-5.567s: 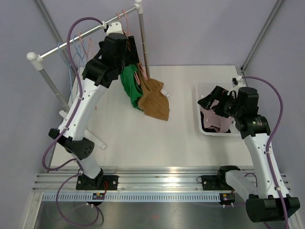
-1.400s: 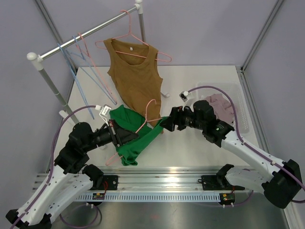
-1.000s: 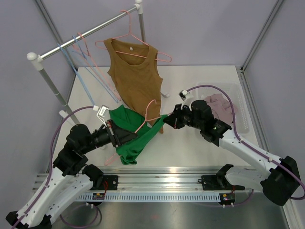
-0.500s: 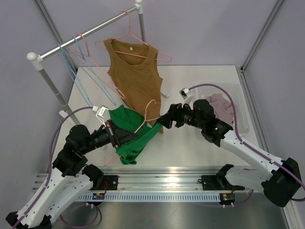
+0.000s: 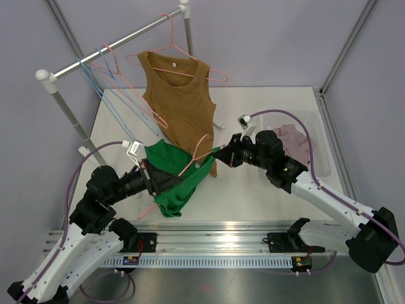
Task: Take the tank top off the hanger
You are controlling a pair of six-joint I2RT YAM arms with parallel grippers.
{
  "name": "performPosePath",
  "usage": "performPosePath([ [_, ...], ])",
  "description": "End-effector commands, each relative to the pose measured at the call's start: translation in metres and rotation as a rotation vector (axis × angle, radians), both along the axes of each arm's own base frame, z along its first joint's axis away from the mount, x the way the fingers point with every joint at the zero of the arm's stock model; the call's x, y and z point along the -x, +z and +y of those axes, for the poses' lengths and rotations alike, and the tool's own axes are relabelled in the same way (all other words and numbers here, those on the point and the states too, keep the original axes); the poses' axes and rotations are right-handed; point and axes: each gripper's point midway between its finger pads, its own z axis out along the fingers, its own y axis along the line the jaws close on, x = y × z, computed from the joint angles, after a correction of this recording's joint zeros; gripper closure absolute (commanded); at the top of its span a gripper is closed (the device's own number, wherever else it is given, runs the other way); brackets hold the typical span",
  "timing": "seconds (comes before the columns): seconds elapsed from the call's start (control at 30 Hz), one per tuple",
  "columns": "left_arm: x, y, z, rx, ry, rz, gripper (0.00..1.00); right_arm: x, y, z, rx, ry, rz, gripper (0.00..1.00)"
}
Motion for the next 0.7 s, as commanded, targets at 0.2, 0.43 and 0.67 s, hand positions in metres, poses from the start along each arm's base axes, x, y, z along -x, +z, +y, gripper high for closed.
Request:
performPosePath([
  [0.2,0.006,0.030,0.008,0.024,0.015,-0.100,1.00,-0.035,0.014,-0.040,0.113,-0.276,-0.087,1.00],
  [0.43,0.017,0.043,0.007,0.059,-0.030,-0.135,1.00,-0.067,-0.016,-0.092,0.382,-0.553,-0.042,1.00],
  [0.67,0.030,0.091,0.008,0.161,-0.074,-0.254,1.00,-0.072,-0.020,-0.104,0.377,-0.623,0.015,1.00],
])
